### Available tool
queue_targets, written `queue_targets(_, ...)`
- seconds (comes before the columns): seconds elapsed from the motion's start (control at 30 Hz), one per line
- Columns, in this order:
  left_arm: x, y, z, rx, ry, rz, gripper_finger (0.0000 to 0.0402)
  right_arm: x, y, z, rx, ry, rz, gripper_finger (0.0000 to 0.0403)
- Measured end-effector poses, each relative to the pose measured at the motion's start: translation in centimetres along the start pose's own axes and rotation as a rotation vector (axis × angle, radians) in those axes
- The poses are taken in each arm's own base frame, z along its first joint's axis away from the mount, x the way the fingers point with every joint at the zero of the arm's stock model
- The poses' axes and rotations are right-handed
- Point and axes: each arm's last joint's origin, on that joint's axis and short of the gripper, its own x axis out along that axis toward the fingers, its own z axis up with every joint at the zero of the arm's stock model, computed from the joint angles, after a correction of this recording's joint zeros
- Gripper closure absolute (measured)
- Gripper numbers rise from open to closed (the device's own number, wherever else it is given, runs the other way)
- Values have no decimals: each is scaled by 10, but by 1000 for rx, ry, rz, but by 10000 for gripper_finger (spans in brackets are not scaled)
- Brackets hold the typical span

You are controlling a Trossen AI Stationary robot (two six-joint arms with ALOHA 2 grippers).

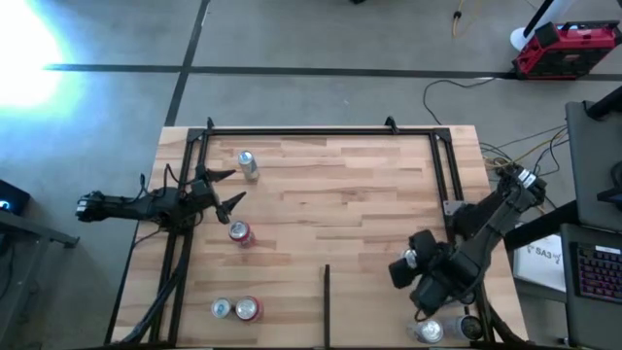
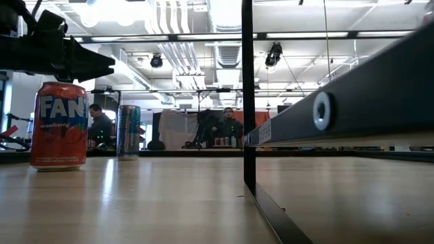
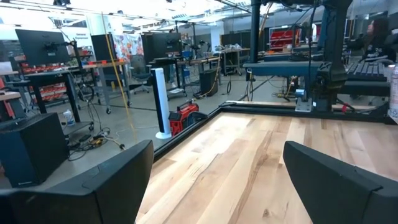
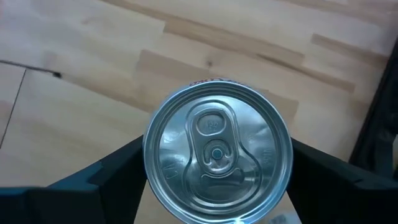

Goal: Place canned beverage on shelf
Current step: Put the white/red soda can on the shelf

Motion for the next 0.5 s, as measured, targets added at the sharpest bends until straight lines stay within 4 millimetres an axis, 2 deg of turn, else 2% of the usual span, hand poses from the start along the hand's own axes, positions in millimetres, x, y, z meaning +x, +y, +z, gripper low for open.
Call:
queue_targets(0.1,0,0,0,0,0,0,58,-4,-5,-10,-3,6,20,80)
queue_targets(0.33,0,0,0,0,0,0,58,-9,-15,-30,-11,17,42,107)
queue_targets(0.5,0,0,0,0,0,0,58,-7,-17,-40,-31,18,34,108)
